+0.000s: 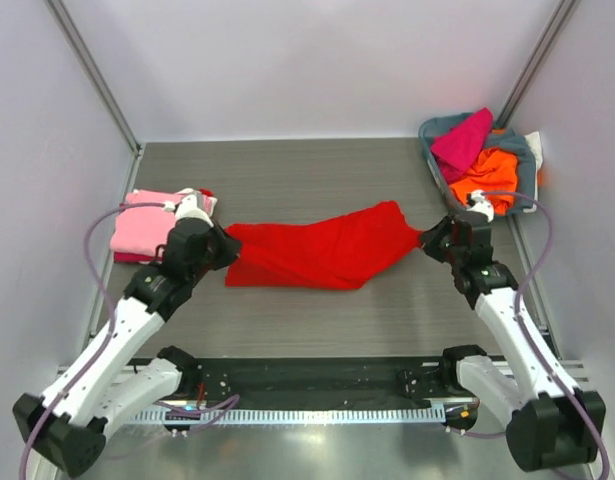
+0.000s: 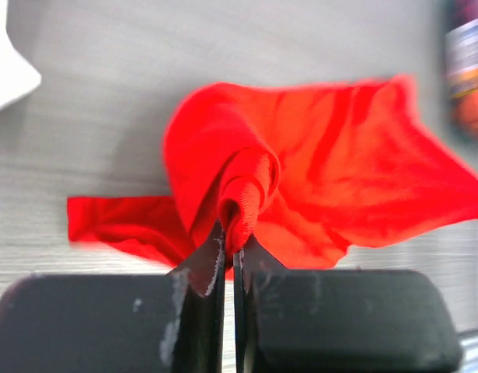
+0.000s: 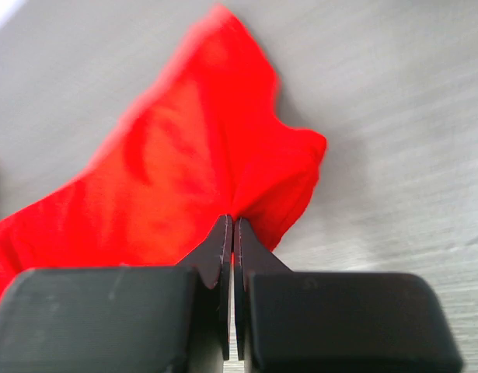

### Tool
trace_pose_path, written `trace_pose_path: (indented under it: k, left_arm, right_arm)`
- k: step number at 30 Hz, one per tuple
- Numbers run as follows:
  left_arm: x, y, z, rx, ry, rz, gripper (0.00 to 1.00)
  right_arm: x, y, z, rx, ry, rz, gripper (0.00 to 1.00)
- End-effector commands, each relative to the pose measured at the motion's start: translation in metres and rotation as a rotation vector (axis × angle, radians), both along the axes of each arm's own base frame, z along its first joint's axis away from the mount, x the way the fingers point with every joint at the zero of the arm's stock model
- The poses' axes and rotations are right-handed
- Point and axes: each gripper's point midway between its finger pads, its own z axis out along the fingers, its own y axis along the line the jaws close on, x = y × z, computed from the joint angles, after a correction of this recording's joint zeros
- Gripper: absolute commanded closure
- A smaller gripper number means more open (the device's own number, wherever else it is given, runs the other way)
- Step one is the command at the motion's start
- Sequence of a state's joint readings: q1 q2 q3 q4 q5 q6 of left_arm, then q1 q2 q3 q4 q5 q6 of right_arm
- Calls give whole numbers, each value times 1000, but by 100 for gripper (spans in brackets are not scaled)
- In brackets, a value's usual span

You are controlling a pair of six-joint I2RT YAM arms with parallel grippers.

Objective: Fold and stack the t-shirts
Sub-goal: Flatten the tshirt out

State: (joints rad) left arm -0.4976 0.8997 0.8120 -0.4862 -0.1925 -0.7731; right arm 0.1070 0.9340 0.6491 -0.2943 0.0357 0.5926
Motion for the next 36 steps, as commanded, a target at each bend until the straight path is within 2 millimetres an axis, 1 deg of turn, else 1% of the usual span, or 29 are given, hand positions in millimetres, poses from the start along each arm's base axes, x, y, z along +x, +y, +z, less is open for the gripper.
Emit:
trace_pose_path:
  k: [1, 2, 3, 4, 5, 7, 8, 9, 12, 14, 16, 17, 19, 21, 22, 23, 24, 25, 26, 27, 28, 29, 30, 31, 32, 33, 34, 35, 36]
  left_arm:
    - [-22, 19, 45, -18, -92, 25, 100]
    - [-29, 24, 58, -27, -110, 30, 100]
    - [-34, 27, 67, -39, -131, 36, 100]
    - [-43, 33, 85, -70, -186, 43, 100]
    - [-50, 38, 98, -85, -209, 49, 100]
    - [-63, 45, 120, -118, -272, 46, 100]
    - [-73, 48, 133, -143, -316, 35, 100]
    - [-80, 50, 148, -167, -353, 25, 100]
    - [-98, 58, 172, -211, -424, 17, 100]
    - [-103, 63, 179, -226, -447, 29, 100]
    - [-100, 66, 179, -220, -446, 54, 100]
    - [-97, 67, 176, -214, -435, 69, 100]
    - [-81, 67, 154, -164, -360, 120, 99]
    - [-64, 61, 133, -131, -297, 142, 100]
    - [-52, 59, 116, -112, -271, 160, 100]
    - [-44, 61, 107, -93, -260, 196, 100]
    - [-35, 60, 99, -81, -250, 218, 100]
    - [-19, 56, 88, -60, -236, 236, 100]
    - [-10, 54, 72, -34, -214, 250, 100]
    - [2, 53, 62, -8, -199, 271, 98]
    - [24, 42, 48, -2, -166, 252, 91]
    - [39, 44, 40, 14, -147, 276, 91]
    - [49, 28, 32, -29, -106, 209, 83]
    - [71, 27, 11, -61, -31, 218, 80]
    - [80, 21, 10, -97, -9, 195, 77]
    - [90, 16, 19, -124, -14, 176, 70]
    - [97, 14, 20, -124, -15, 174, 62]
    - [103, 15, 15, -104, -6, 182, 57]
    - [109, 18, 18, -94, -17, 197, 51]
  right_arm:
    - [-5, -6, 69, -18, -171, 2, 99]
    - [-14, -6, 97, -14, -253, 4, 99]
    - [-19, -7, 110, -15, -289, 4, 99]
    - [-26, -9, 121, -19, -317, 3, 99]
    - [-38, -10, 148, -15, -396, 1, 99]
    - [-55, -13, 175, -12, -476, -5, 99]
    - [-72, -15, 201, -3, -564, -9, 99]
    - [-81, -16, 212, 3, -605, -11, 99]
    - [-115, -23, 250, 28, -751, -43, 99]
    - [-130, -29, 267, 39, -811, -72, 99]
    - [-138, -35, 272, 40, -835, -103, 99]
    - [-137, -36, 272, 42, -831, -110, 99]
    - [-126, -34, 261, 39, -783, -108, 99]
    - [-109, -33, 242, 43, -711, -114, 98]
    - [-93, -31, 228, 39, -648, -114, 98]
    - [-81, -30, 209, 38, -589, -122, 98]
    - [-71, -30, 198, 35, -546, -129, 97]
    - [-59, -30, 185, 39, -497, -142, 92]
    - [-37, -28, 158, 22, -405, -139, 84]
    - [-21, -26, 153, 20, -396, -135, 71]
    - [1, -23, 137, 10, -352, -130, 45]
    - [10, -21, 126, 2, -310, -123, 37]
    - [18, -18, 124, 0, -295, -110, 32]
    - [23, -16, 122, -1, -274, -95, 29]
    - [27, -10, 126, 4, -261, -63, 29]
    - [27, -8, 115, 5, -217, -53, 29]
    - [26, -6, 110, 11, -204, -50, 30]
    - [22, -6, 95, 21, -175, -54, 31]
    - [17, -7, 93, 24, -182, -57, 32]
